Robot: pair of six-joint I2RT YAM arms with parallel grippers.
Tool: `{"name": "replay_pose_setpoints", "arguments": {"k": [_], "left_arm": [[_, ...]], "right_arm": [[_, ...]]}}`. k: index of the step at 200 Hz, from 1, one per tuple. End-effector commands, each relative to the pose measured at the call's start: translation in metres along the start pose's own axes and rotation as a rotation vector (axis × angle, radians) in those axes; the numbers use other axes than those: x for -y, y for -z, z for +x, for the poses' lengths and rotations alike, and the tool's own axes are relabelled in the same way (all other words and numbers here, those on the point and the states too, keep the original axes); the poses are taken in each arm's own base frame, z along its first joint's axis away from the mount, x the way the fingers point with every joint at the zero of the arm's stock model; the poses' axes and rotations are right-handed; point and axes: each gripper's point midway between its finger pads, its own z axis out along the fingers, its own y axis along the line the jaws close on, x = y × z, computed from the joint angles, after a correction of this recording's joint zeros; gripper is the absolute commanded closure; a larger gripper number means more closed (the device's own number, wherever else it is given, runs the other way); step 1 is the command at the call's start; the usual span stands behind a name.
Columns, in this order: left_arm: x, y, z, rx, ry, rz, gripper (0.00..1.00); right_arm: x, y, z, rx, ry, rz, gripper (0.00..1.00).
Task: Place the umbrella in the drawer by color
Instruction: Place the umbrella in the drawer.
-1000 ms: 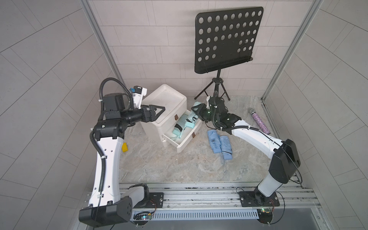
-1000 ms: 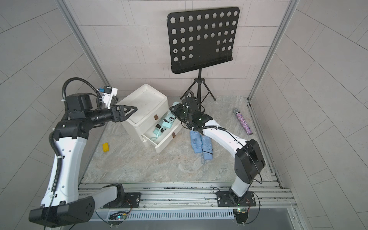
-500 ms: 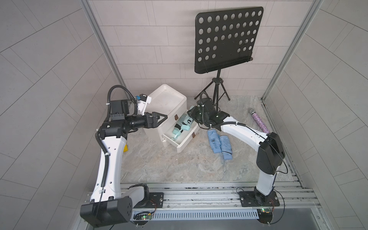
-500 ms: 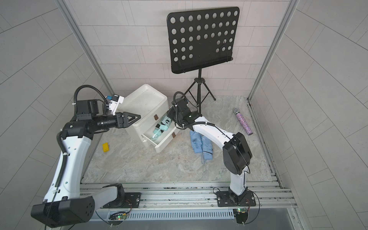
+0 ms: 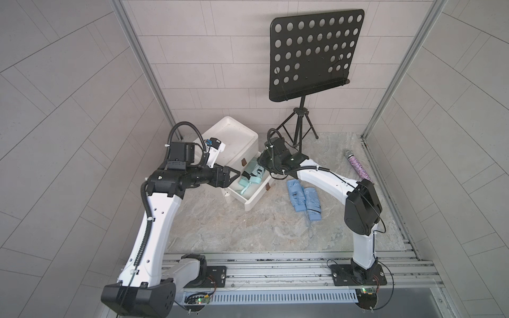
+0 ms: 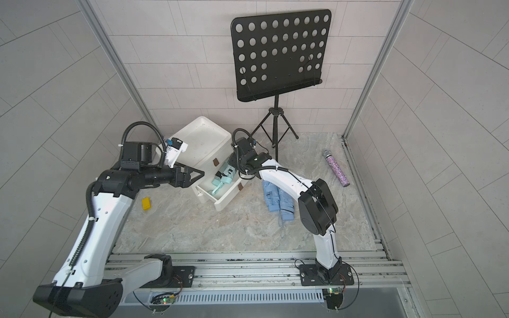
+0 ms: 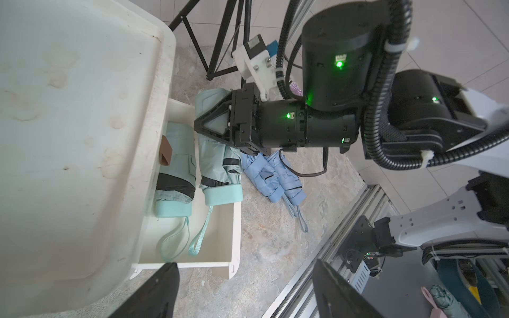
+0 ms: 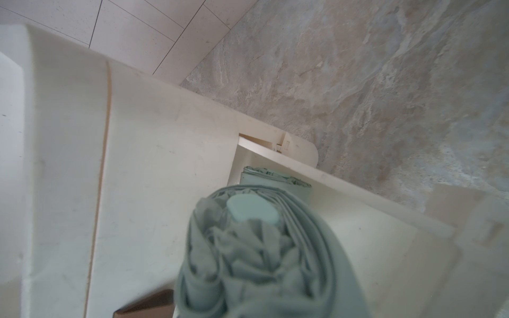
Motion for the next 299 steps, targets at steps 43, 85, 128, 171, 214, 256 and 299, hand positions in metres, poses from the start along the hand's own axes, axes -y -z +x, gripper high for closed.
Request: {"name": "replay_pose_setpoints", "arguments": {"k": [43, 85, 128, 171, 214, 256, 299], "left_arm": [[-0.005, -0.002, 0.009, -0.025, -0.032, -0.042, 0.17], [-0.004, -0.004, 0.01, -0.024, -0.028, -0.032, 0.17], [-0.002, -0.004, 0.008, -0.016, -0.025, -0.021, 0.17], [-0.002, -0.004, 0.007, -0.014, -0.026, -0.018, 0.17], [-0.006, 0.001, -0.002, 0.001, -0.04, -0.063, 0.16], [-0.026, 0.013, -0.023, 0.039, -0.026, -0.154, 0.16], [-0.073, 0.041, -0.057, 0.127, 0.116, -0.218, 0.15]], "right_arm": [[-0.007, -0.012, 0.019, -0.025, 0.007, 0.008, 0.64], [-0.006, -0.015, 0.032, -0.043, 0.023, 0.026, 0.46], [-0.004, -0.002, 0.023, -0.006, 0.056, 0.056, 0.33], [-0.003, 0.026, -0.008, 0.084, 0.084, 0.081, 0.3], [-0.006, 0.058, -0.047, 0.171, 0.114, 0.087, 0.28], [-0.005, 0.082, -0.068, 0.217, 0.15, 0.077, 0.28], [0.007, 0.094, -0.052, 0.19, 0.227, 0.01, 0.34]]}}
